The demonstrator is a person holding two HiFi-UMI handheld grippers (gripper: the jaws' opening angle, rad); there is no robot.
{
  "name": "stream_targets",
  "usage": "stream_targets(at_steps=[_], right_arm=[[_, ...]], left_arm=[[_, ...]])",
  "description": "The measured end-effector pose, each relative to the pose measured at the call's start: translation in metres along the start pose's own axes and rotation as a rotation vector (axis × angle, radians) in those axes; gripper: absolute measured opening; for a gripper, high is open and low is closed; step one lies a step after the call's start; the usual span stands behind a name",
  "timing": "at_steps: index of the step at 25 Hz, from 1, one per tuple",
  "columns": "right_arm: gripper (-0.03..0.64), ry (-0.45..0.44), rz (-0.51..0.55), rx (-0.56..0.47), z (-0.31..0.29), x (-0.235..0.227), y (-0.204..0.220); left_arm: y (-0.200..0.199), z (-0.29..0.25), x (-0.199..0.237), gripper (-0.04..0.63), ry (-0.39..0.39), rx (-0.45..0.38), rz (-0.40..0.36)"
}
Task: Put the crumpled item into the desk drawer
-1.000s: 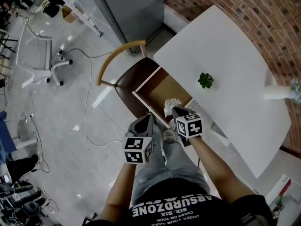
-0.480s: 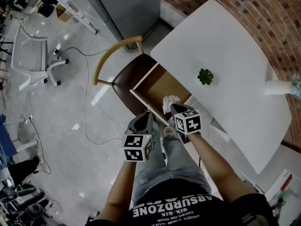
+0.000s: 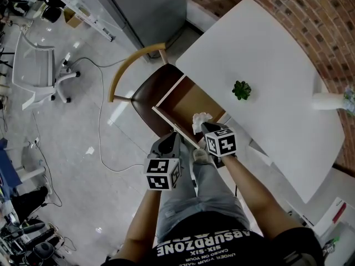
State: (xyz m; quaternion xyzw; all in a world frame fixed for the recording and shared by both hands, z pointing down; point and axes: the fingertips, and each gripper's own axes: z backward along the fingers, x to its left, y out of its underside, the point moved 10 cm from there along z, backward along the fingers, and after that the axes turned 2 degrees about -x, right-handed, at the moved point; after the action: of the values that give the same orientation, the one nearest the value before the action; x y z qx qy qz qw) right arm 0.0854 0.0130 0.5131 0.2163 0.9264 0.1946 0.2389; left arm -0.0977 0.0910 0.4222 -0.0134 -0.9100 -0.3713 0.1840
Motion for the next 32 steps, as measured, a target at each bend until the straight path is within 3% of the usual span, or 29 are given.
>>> stream_targets(at_steps=[32], right_arm=[[0.000,0.049,-0.020,0.046,-0.040,-0.021,0.015]], left_arm=[[0.016,-0.029,0.023,0.006,0.007,0.042,0.010]])
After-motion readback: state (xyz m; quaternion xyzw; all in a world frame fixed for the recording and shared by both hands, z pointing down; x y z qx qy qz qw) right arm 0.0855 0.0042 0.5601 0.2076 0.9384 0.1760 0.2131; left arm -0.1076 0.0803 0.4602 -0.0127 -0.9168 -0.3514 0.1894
